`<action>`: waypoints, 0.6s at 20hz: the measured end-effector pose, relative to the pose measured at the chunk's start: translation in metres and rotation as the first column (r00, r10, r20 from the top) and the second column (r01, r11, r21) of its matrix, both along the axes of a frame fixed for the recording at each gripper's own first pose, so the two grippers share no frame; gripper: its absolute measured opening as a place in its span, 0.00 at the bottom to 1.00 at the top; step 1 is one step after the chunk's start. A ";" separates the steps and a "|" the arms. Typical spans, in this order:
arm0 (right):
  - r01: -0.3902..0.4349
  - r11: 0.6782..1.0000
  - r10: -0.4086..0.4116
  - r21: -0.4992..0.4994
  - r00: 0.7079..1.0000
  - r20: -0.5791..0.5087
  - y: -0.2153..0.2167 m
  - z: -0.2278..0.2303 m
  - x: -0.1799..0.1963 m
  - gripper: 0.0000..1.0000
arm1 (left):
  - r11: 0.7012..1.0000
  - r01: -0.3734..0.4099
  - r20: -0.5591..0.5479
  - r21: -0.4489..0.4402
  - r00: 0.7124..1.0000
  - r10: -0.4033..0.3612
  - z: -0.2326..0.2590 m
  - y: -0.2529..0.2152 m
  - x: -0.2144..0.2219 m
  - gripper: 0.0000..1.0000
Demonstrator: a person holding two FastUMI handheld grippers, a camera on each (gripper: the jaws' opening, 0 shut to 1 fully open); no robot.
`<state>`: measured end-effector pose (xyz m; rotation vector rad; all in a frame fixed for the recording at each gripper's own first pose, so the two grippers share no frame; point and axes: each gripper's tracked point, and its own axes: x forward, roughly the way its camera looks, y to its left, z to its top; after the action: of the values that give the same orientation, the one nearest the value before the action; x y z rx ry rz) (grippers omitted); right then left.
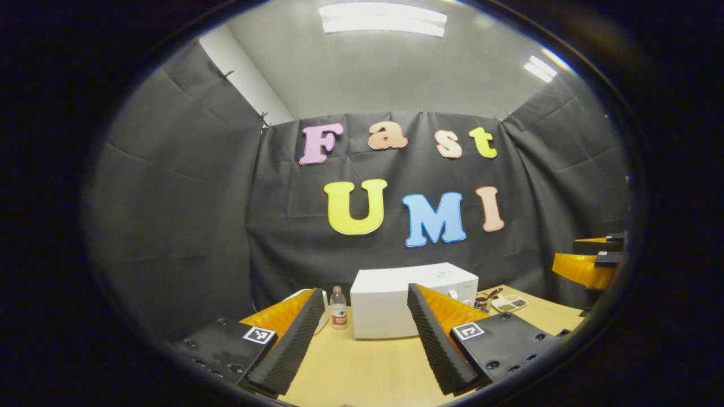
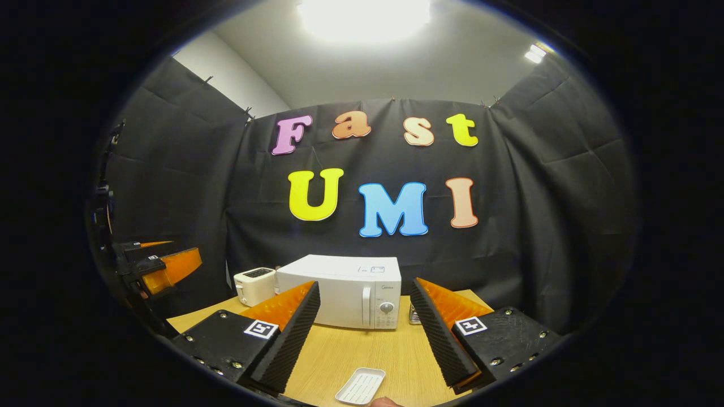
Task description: Open the microwave oven with the left hand, put the food in, and close the microwave oven.
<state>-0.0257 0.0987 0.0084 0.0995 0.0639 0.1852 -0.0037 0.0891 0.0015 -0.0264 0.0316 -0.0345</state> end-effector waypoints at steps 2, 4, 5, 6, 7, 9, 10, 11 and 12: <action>-0.010 1.000 0.010 0.007 1.000 0.005 0.004 0.002 0.001 0.98 | 1.000 0.002 0.004 0.009 1.000 -0.002 0.000 0.001 -0.001 0.99; -0.011 1.000 0.011 0.000 1.000 0.006 0.004 0.001 0.002 0.98 | 1.000 0.012 0.000 0.009 1.000 -0.012 -0.001 -0.003 0.000 0.98; -0.016 1.000 0.016 0.003 1.000 0.000 0.006 0.000 0.003 0.98 | 1.000 0.007 -0.004 0.014 1.000 -0.007 -0.004 -0.001 -0.001 0.98; -0.028 1.000 0.028 0.009 1.000 -0.001 0.010 -0.001 0.002 0.98 | 1.000 0.000 -0.005 0.018 1.000 0.000 -0.005 0.001 -0.001 0.98; -0.034 0.999 0.034 0.009 0.999 0.002 0.012 0.000 0.001 0.98 | 1.000 -0.002 -0.003 0.018 1.000 0.002 -0.006 0.001 -0.002 0.98; -0.030 1.000 0.030 0.001 1.000 0.010 0.010 0.003 0.002 0.98 | 1.000 0.003 -0.003 0.015 1.000 -0.003 -0.005 -0.001 -0.002 1.00; -0.030 0.999 0.030 0.010 0.999 0.014 0.012 0.004 0.004 0.98 | 1.000 0.004 -0.007 0.020 1.000 -0.004 -0.006 -0.002 -0.001 1.00; -0.036 0.999 0.036 0.024 0.999 0.016 0.015 0.006 0.003 0.98 | 1.000 -0.002 -0.006 0.025 1.000 0.002 -0.006 0.001 0.000 1.00; -0.044 0.998 0.043 0.034 0.999 0.017 0.018 0.006 0.003 0.98 | 1.000 -0.012 0.002 0.022 1.000 0.011 -0.003 0.004 0.001 1.00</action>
<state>-0.0223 0.1172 0.0140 0.1310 0.0471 0.2307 -0.0028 0.0928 -0.0019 -0.0048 0.0295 -0.0227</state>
